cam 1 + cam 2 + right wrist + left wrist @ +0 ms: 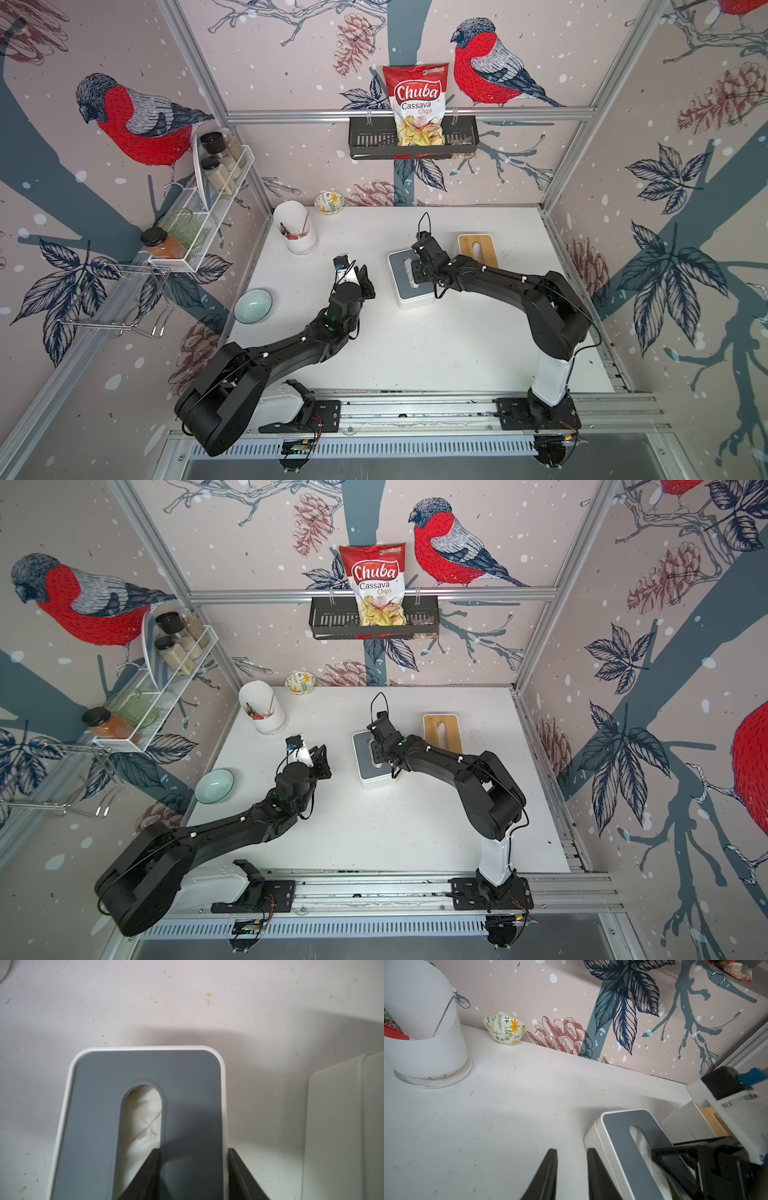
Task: Put the tissue paper into the tissue box
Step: Close the box lid on the tissue box.
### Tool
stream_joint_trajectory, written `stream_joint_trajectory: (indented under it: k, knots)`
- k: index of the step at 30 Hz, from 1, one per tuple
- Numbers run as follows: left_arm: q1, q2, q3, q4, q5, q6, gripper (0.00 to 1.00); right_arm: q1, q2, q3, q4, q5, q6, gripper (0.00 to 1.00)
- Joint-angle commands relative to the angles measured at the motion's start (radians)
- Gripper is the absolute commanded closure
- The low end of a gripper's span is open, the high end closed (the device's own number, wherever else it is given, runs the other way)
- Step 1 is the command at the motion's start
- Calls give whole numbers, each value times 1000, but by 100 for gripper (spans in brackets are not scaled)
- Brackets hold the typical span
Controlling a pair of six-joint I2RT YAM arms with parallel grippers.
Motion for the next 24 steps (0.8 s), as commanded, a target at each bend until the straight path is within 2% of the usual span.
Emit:
stream_joint_trajectory:
  k: [1,7,12,24]
  knots:
    - [4,2,7,46,7,7,71,-5,-33,32,-61,-5,10,54]
    - [4,8,10,45,12,9,71,-12,-106,10,-63,-15,17,35]
    - [4,19,16,44,18,9,71,-44,-136,-47,-3,-71,25,37]
    - [4,50,35,34,30,12,71,-54,-135,-108,31,-67,26,34]
